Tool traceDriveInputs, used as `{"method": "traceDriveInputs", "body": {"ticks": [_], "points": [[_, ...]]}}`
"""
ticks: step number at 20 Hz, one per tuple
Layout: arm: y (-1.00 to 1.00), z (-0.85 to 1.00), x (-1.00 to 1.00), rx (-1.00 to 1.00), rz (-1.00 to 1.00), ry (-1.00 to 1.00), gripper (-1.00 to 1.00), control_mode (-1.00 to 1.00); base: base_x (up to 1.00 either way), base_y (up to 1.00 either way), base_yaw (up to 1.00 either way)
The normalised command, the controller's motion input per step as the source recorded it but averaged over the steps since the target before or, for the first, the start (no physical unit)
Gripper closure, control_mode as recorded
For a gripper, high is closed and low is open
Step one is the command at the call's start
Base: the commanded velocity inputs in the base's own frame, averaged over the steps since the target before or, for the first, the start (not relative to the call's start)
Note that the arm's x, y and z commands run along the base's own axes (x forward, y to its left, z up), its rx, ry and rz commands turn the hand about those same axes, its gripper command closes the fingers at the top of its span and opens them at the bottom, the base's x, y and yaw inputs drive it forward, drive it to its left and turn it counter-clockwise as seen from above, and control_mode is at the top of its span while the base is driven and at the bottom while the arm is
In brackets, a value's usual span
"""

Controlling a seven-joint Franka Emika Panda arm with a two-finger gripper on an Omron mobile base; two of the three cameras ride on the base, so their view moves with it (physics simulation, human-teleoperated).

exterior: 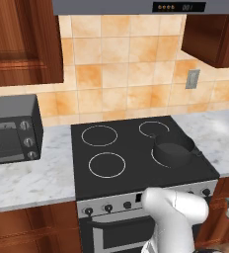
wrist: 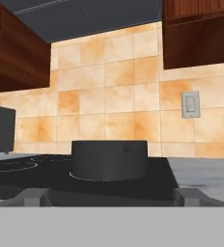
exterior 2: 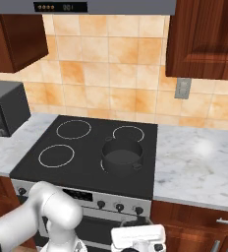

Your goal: Turn off the front right burner of the stove.

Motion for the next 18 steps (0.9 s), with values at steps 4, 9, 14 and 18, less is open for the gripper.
{"method": "traceDriveInputs", "body": {"ticks": [4, 9, 14, 18], "points": [[0.04, -0.28, 0.28, 0.00, -0.01, 0.00, -1.00, -1.00, 0.00, 0.00, 0.00], [0.02, -0.19, 0.29, 0.00, 0.00, 0.00, -1.00, -1.00, 0.00, 0.00, 0.00], [0.00, -0.29, 0.10, 0.00, 0.00, -0.01, -1.00, -1.00, 0.00, 0.00, 0.00], [0.00, -0.37, 0.08, 0.00, 0.00, 0.00, -1.00, -1.00, 0.00, 0.00, 0.00]]}}
